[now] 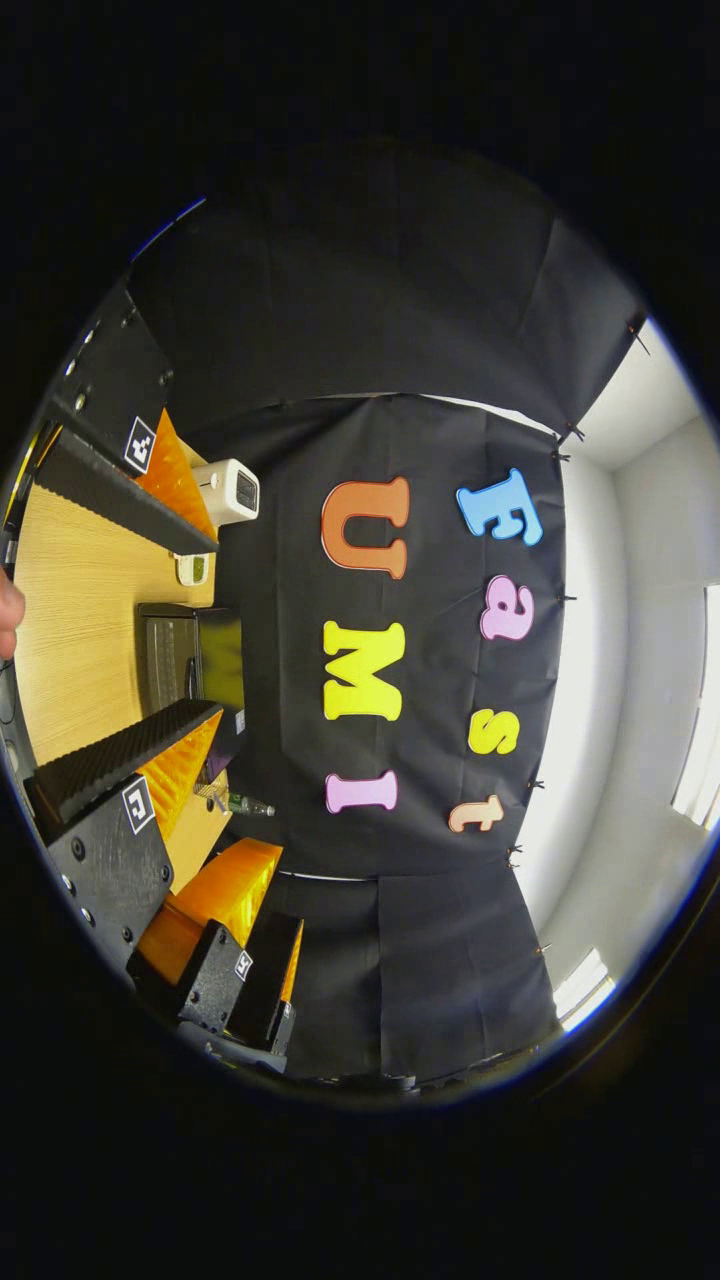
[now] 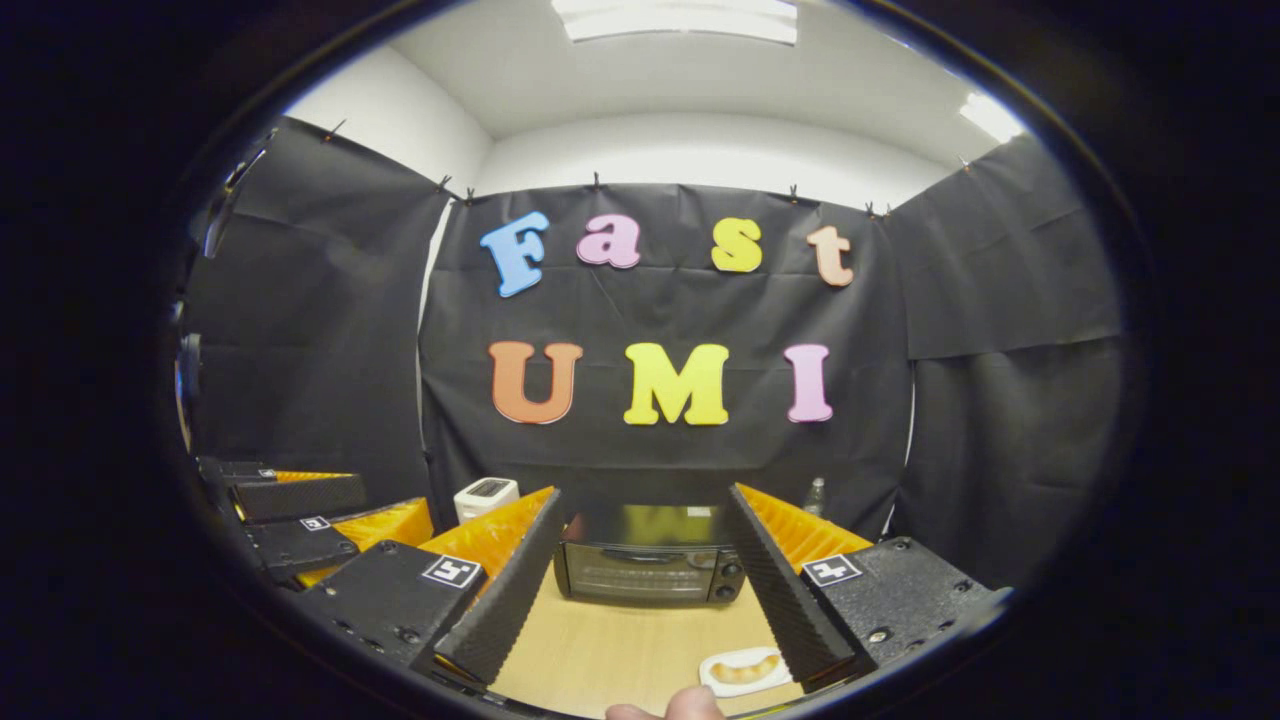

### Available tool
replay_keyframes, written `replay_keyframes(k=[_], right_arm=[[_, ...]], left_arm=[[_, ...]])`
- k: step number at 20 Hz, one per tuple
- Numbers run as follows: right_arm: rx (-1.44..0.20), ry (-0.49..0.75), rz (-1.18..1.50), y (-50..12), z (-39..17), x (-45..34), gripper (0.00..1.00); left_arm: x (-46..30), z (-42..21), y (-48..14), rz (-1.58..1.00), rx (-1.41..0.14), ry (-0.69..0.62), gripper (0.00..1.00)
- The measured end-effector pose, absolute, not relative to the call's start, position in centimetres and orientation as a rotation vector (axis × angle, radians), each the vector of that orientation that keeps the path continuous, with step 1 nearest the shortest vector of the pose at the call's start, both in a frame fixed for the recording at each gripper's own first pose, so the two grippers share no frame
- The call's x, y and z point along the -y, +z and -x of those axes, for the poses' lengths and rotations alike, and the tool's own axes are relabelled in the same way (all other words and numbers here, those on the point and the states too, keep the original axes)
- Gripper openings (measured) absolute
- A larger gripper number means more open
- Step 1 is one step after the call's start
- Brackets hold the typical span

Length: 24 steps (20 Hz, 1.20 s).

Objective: Open the electric oven with the left hand, put the food in, and close the electric oven.

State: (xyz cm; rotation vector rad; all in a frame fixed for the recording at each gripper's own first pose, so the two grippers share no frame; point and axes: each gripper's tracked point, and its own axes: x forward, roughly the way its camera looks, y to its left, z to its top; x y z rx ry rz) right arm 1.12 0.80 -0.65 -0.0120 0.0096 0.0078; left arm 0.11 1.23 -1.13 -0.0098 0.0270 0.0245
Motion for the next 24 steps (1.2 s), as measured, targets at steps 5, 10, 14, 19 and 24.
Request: replay_keyframes(k=[5,10,14,19,24], right_arm=[[-0.020,-0.001,0.007,-1.0,-2.0,0.4,1.00],[-0.023,-0.027,0.011,-0.4,-2.9,2.4,1.00],[-0.028,-0.034,0.018,-0.5,-3.9,4.9,1.00],[-0.031,-0.007,0.000,-1.5,-6.4,8.6,1.00],[-0.039,-0.030,-0.033,-2.6,-9.3,14.8,1.00]], left_arm=[[-0.5,-0.8,-1.2,-0.001,-0.033,0.015,0.94],[0.1,-1.8,-0.8,0.013,-0.029,0.030,0.94],[1.8,-3.2,-0.8,0.018,-0.037,0.034,0.94],[4.5,-6.3,-1.4,0.024,-0.053,0.052,0.94],[7.4,-10.3,-2.2,0.038,-0.031,0.088,0.94]])
